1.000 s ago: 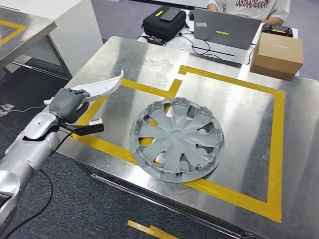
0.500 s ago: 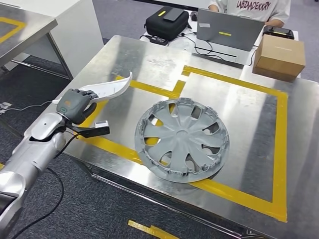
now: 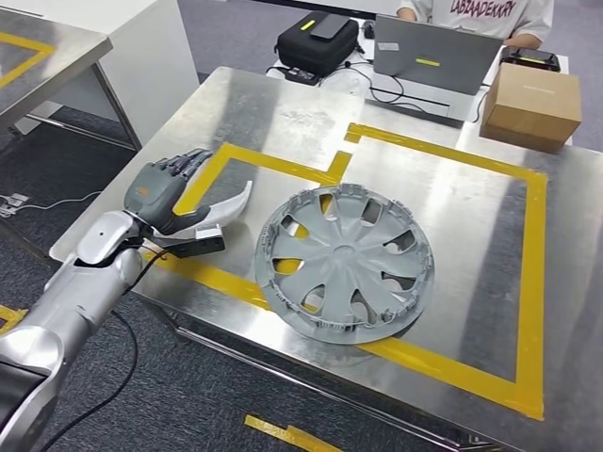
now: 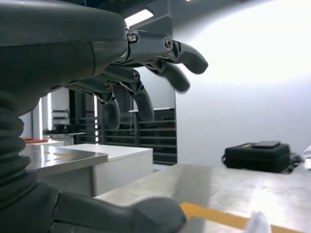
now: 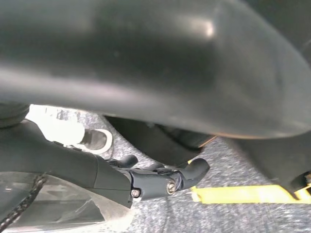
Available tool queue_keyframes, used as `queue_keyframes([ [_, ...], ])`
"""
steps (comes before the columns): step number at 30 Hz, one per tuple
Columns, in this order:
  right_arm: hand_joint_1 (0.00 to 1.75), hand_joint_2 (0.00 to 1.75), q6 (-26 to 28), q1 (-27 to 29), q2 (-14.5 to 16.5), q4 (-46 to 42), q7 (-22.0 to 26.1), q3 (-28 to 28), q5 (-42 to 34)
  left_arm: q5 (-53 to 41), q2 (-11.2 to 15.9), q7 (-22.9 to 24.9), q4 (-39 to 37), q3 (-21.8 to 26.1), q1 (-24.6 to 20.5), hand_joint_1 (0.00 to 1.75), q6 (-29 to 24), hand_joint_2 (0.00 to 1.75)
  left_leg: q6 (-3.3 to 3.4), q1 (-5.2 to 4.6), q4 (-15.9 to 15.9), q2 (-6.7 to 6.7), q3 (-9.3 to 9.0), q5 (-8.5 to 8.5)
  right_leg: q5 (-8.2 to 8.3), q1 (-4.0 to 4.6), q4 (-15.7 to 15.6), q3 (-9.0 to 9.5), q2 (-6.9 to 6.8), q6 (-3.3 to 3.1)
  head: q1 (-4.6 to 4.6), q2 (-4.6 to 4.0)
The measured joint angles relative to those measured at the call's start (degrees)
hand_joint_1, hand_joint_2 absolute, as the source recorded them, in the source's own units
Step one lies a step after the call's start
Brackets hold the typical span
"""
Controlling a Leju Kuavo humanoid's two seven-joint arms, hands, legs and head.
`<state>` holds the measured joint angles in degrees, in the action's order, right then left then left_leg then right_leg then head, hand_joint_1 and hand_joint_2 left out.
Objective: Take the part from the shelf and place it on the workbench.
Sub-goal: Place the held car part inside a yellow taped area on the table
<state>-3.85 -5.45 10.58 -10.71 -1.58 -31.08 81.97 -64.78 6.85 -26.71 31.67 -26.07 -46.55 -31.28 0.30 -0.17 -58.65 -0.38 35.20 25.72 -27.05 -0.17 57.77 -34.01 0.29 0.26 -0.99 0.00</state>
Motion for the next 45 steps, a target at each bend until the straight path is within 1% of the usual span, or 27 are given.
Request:
queue_keyframes([
  [2,0.00,0.00,0.0,0.1,0.0,0.0,-0.1,0.0,0.1,1.6,0.2,-1.6,0.9,0.6,0.8,0.00,-0.4,0.00,-0.67,0.09,-2.5,0.03,0.88,2.15,0.51,-0.28,-0.4,0.23,-0.18,-0.58,-0.09,0.00],
  [5,0.00,0.00,-0.1,0.2,0.1,0.0,-0.2,0.0,0.2,3.5,0.4,-3.6,2.3,1.4,2.6,0.00,0.2,0.00,-1.41,0.46,-12.9,0.08,4.72,7.82,0.76,-0.34,-0.4,0.14,-0.26,-0.84,-0.16,0.00],
  [6,0.00,0.00,-0.1,0.3,0.1,0.0,-0.2,0.0,0.2,3.8,0.4,-4.0,2.8,1.5,3.2,0.00,0.4,0.00,-1.57,0.59,-15.1,0.08,5.41,8.48,0.78,-0.34,-0.3,0.02,-0.26,-0.83,-0.15,0.00],
  [7,0.00,0.00,-0.1,0.4,0.1,0.0,-0.2,0.0,0.2,4.1,0.4,-4.3,3.3,1.7,3.7,0.00,0.5,0.00,-1.66,0.71,-15.2,0.09,5.14,8.06,0.81,-0.34,-0.1,-0.14,-0.27,-0.79,-0.15,0.00],
  [8,0.00,0.00,-0.2,0.4,0.1,0.0,-0.2,0.0,0.2,4.3,0.4,-4.6,3.9,1.8,4.0,0.00,0.7,0.00,-1.70,0.83,-13.0,0.10,3.80,6.68,0.84,-0.35,0.0,-0.30,-0.29,-0.73,-0.15,0.00],
  [11,0.00,0.00,-0.4,0.4,0.1,0.0,-0.2,0.0,0.2,4.7,0.3,-5.1,5.6,2.1,4.3,0.00,0.8,0.00,-1.42,0.90,-2.5,0.05,-1.87,2.60,1.06,-0.16,0.6,-0.92,-0.28,-0.20,-0.11,0.00],
  [12,0.00,0.00,-0.4,0.4,0.1,0.0,-0.2,0.0,0.2,4.7,0.3,-5.1,6.1,2.2,4.4,0.00,0.8,0.00,-1.16,0.82,-0.8,0.02,-2.58,2.19,1.24,-0.08,0.7,-1.16,-0.25,0.14,-0.08,0.00],
  [15,0.00,0.00,-0.6,0.4,0.1,0.0,-0.2,0.0,0.2,4.7,0.3,-5.1,7.2,2.4,4.9,0.00,0.8,0.00,0.04,0.64,-0.3,0.05,-2.07,1.44,1.76,-0.20,0.7,-1.69,-0.18,1.36,-0.06,0.00],
  [17,0.00,0.00,-0.6,0.5,0.1,0.0,-0.2,0.0,0.2,4.7,0.2,-5.1,7.8,2.4,5.0,0.00,0.9,0.00,1.02,0.78,-0.1,0.22,-1.35,0.54,-0.68,-0.33,2.8,-2.90,-0.19,1.95,0.02,0.00],
  [20,0.00,0.00,-0.6,0.4,0.1,0.0,-0.2,0.0,0.2,4.8,0.1,-5.2,8.7,2.5,5.3,0.00,0.8,0.00,1.67,0.77,0.0,0.31,0.56,-0.95,-8.09,-0.40,13.1,-6.32,-0.23,2.38,0.13,0.00],
  [21,0.00,0.00,-0.6,0.4,0.1,0.0,-0.2,0.0,0.2,4.9,0.1,-5.2,9.0,2.5,5.6,0.00,0.8,0.00,1.65,0.72,0.0,0.31,1.29,-1.48,-9.20,-0.40,15.8,-6.75,-0.23,2.43,0.13,0.00],
  [22,0.00,0.00,-0.6,0.4,0.1,0.0,-0.2,0.0,0.2,5.1,0.1,-5.3,9.4,2.5,6.1,0.00,0.7,0.00,1.59,0.68,0.0,0.31,2.00,-2.01,-9.15,-0.39,16.8,-6.31,-0.23,2.41,0.14,0.00],
  [23,0.00,0.00,-0.6,0.3,0.1,0.0,-0.3,0.0,0.2,5.2,0.1,-5.4,9.9,2.6,6.5,0.00,0.7,0.00,1.49,0.65,-0.1,0.30,2.66,-2.52,-8.05,-0.39,15.8,-4.84,-0.22,2.31,0.15,0.00],
  [25,0.00,0.00,-0.6,0.3,0.1,0.0,-0.3,0.0,0.3,5.5,0.3,-5.5,11.0,2.7,7.3,0.00,0.6,0.00,1.17,0.61,-0.1,0.29,3.76,-3.51,-5.47,-0.35,8.9,0.61,-0.22,1.87,0.16,0.00],
  [27,0.00,0.00,-0.7,0.3,0.1,0.0,-0.3,0.0,0.4,5.8,0.6,-5.5,12.3,2.8,7.9,0.00,0.4,0.00,0.61,0.49,-0.1,0.28,4.46,-4.59,-5.19,-0.17,1.5,5.75,-0.17,1.42,0.14,0.00],
  [28,0.00,0.00,-0.7,0.3,0.1,0.0,-0.3,0.1,0.5,5.9,0.8,-5.5,12.9,2.9,8.2,0.00,0.3,0.00,0.26,0.48,0.0,0.29,4.61,-5.17,-5.51,-0.05,-0.5,6.84,-0.16,1.21,0.14,0.00],
  [30,0.00,0.00,-0.7,0.3,0.1,0.0,-0.3,0.2,0.5,6.3,1.1,-5.6,13.9,3.1,9.0,0.00,0.0,0.00,-0.53,0.57,0.4,0.28,4.69,-6.13,-5.05,0.02,-1.2,6.43,-0.20,0.63,0.16,0.00],
  [31,0.00,0.00,-0.7,0.4,0.1,0.0,-0.3,0.3,0.5,6.4,1.2,-5.6,14.3,3.2,9.4,0.00,-0.1,0.00,-0.91,0.67,0.3,0.27,4.86,-5.66,-4.50,-0.05,-1.3,6.12,-0.33,0.14,0.15,0.00],
  [32,0.00,0.00,-0.7,0.4,0.1,0.0,-0.3,0.3,0.5,6.5,1.4,-5.7,14.6,3.3,9.8,0.00,-0.1,0.00,-1.27,0.72,-0.7,0.26,5.24,-4.05,-3.82,-0.15,-1.5,5.76,-0.45,-0.35,0.07,0.00],
  [33,0.00,0.00,-0.7,0.3,0.1,0.0,-0.3,0.3,0.6,6.5,1.6,-5.7,14.8,3.3,10.1,0.00,-0.1,0.00,-1.58,0.79,-3.0,0.25,5.90,-1.36,-3.05,-0.26,-1.5,5.27,-0.56,-0.74,-0.01,0.00],
  [35,0.00,0.00,-0.8,0.3,0.1,0.0,-0.3,0.4,0.6,6.6,1.9,-5.8,15.1,3.4,10.5,0.00,-0.1,0.00,-2.07,0.82,-10.6,0.25,7.53,4.66,-1.59,-0.21,-1.4,3.76,-0.62,-1.09,-0.16,0.00],
  [36,0.00,0.00,-0.8,0.4,0.1,0.0,-0.3,0.4,0.6,6.6,2.0,-5.8,15.1,3.5,10.7,0.00,-0.1,0.00,-2.26,0.83,-14.2,0.25,7.95,6.21,-0.89,-0.20,-1.4,2.84,-0.64,-1.09,-0.16,0.00],
  [38,0.00,0.00,-0.8,0.4,0.1,0.0,-0.3,0.4,0.6,6.6,2.2,-5.8,15.4,3.6,11.2,0.00,-0.1,0.00,-2.37,0.85,-16.4,0.25,6.52,5.45,0.31,-0.18,-1.1,1.02,-0.66,-0.98,-0.17,0.00],
  [40,0.00,0.00,-0.8,0.4,0.1,0.0,-0.3,0.4,0.6,6.9,2.3,-5.8,15.9,3.9,11.7,0.00,-0.2,0.00,-2.11,0.85,-10.7,0.25,1.31,3.10,1.30,-0.17,-0.7,-0.56,-0.66,-0.66,-0.19,0.00],
  [42,0.00,0.00,-0.8,0.5,0.1,0.0,-0.4,0.5,0.6,7.4,2.5,-5.9,16.8,4.2,12.0,0.00,-0.4,0.00,-1.47,0.70,-2.5,0.22,-4.44,3.27,2.11,0.00,-0.2,-1.67,-0.61,-0.11,-0.13,0.00],
  [43,0.00,0.00,-0.8,0.5,0.1,0.0,-0.5,0.6,0.7,7.6,2.6,-6.0,17.3,4.3,12.2,0.00,-0.6,0.00,-1.08,0.57,0.0,0.21,-5.97,3.82,2.52,0.05,-0.1,-1.98,-0.59,0.23,-0.13,0.00],
  [45,0.00,0.00,-0.9,0.6,0.1,0.0,-0.8,0.8,0.7,8.1,2.9,-6.1,18.2,4.6,13.2,0.00,-0.8,0.00,-0.17,0.35,1.2,0.25,-6.12,3.83,3.44,0.03,-0.1,-2.35,-0.56,0.98,-0.09,0.00],
])
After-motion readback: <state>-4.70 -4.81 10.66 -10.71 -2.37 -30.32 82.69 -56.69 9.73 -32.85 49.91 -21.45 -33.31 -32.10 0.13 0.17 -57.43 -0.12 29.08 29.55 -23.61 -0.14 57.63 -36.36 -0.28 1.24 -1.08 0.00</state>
